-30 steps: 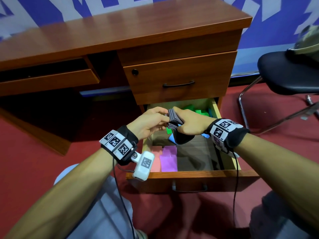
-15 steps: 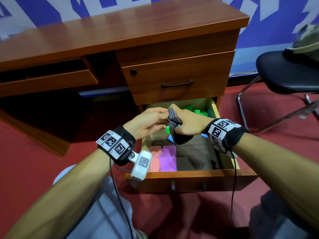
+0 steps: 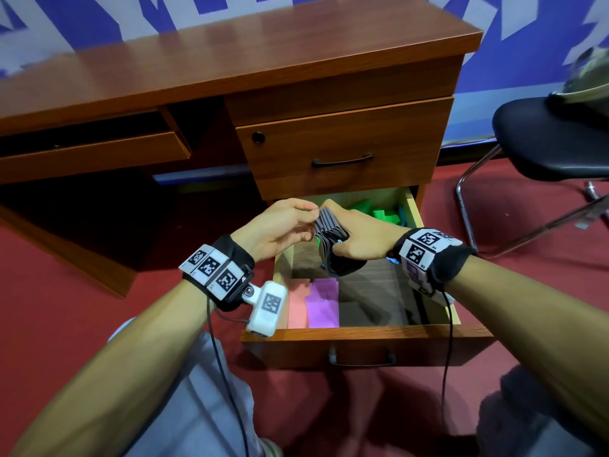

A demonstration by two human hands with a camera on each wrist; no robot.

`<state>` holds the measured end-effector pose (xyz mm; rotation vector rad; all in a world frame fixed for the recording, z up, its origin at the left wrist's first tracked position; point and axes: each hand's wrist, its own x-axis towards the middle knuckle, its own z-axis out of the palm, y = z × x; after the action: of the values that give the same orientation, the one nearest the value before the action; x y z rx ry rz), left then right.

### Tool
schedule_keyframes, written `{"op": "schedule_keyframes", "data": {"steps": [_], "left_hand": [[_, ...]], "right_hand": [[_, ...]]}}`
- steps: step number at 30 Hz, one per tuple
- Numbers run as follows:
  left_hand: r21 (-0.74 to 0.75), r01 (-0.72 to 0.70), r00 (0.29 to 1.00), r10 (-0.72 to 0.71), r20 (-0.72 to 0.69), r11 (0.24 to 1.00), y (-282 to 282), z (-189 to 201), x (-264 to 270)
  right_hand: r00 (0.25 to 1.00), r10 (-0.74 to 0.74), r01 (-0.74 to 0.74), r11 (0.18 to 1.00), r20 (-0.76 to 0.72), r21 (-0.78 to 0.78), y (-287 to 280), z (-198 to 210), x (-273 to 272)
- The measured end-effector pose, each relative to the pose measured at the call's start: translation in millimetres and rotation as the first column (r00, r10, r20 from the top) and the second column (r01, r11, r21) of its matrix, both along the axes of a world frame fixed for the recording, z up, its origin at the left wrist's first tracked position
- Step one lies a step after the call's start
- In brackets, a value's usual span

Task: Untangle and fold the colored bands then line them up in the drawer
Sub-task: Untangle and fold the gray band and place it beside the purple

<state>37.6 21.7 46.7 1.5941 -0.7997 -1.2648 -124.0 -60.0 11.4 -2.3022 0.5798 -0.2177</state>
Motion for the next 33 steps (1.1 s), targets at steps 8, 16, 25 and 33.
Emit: {"op": "schedule_keyframes", "data": {"steps": [8,16,25,33], "left_hand": [[-0.007,0.022,1.0,-0.022,0.01,1.0,0.9,0.1,-1.1],[-0.028,0.079,0.996,-0.078,0.039,0.996,3.0,2.5,0.3],[-0.008,0.048,0.998,-0.048,-0.033,0.999,3.2,-1.3,-1.6],[0.05,-0.091,0.978,0.098,-0.185,0.995,3.7,-2.8,-3.6]], "right_hand": [[0.999,-0.037,0.034,0.989,0.02,0.145,0.0,-1.1,-0.4],[0.999,-0.051,0.046,0.96,0.012,0.275,1.4,1.3,-1.3],[1.0,0.024,-0.022,0.97,-0.006,0.24,8.0,5.7,-0.9],[0.998,0.045,-0.058,0.946,0.048,0.318,16.7,4.0,1.4]]}}
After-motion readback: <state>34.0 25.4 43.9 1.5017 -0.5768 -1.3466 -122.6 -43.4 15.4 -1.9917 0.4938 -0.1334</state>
